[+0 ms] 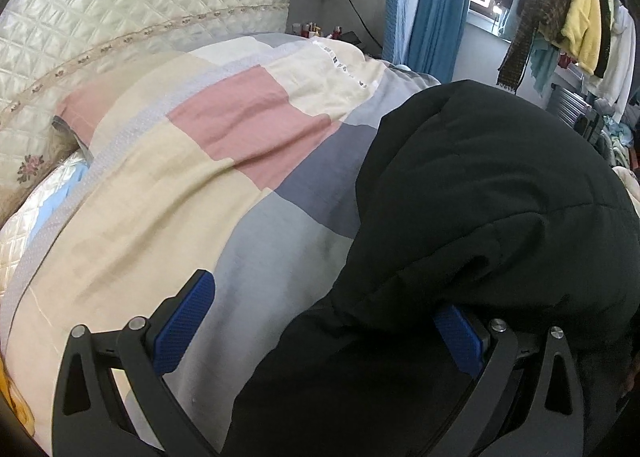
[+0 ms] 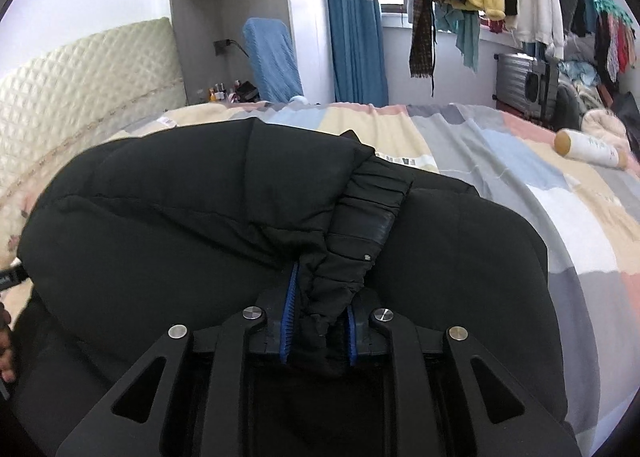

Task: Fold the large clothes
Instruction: 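Grasp the jacket hem with both grippers, then lift the hem with both grippers and fold it toward the collar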

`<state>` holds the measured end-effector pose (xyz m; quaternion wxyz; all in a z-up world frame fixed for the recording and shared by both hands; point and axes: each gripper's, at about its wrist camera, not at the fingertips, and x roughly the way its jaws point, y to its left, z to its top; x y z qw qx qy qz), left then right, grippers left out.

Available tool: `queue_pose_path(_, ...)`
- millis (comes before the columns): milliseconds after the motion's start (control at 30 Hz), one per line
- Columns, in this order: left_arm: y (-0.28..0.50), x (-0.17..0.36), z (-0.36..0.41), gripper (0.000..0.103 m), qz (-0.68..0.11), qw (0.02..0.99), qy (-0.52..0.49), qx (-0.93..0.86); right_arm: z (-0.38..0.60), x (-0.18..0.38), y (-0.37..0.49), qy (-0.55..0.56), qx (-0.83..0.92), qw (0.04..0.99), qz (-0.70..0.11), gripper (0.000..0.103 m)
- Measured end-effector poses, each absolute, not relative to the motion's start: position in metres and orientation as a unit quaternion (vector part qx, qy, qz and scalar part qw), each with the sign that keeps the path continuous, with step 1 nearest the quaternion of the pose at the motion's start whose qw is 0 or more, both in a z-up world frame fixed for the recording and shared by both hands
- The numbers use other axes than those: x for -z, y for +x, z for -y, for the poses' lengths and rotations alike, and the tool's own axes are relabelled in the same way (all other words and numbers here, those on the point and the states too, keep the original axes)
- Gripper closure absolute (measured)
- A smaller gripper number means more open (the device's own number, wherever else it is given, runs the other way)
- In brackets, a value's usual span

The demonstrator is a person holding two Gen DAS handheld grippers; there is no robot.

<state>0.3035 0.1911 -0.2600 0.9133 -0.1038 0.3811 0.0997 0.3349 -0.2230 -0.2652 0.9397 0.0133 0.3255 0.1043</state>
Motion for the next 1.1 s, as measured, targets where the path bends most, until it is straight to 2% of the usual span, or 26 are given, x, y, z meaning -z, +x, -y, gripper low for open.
queue_pose_path(100, 0.298, 0.252, -0.188, 0.001, -0.377, 0.915, -0.101, -0.097, 0.229, 0.255, 0.319, 0.035, -0.103, 0.938, -0.328, 0.070)
queue_pose_path(233, 0.282, 0.234, -0.180, 0.001, -0.368, 0.921, -0.088, -0.088, 0.230, 0.234, 0.291, 0.025, -0.114, 0.938, -0.327, 0.058)
queue_pose_path(467, 0.231, 0.184, -0.163, 0.001, -0.341, 0.933, -0.103, -0.057, 0.238, 0.162, 0.222, 0.043, -0.127, 0.950, -0.282, 0.058)
queue_pose_path(900, 0.079, 0.028, -0.137, 0.001, -0.274, 0.949, -0.154, 0.026, 0.247, -0.003, 0.084, 0.057, -0.158, 0.969, -0.181, 0.058)
queue_pose_path(1100, 0.022, -0.026, -0.140, 0.001, -0.254, 0.954, -0.158, 0.039, 0.249, -0.046, 0.028, 0.051, -0.175, 0.971, -0.153, 0.058)
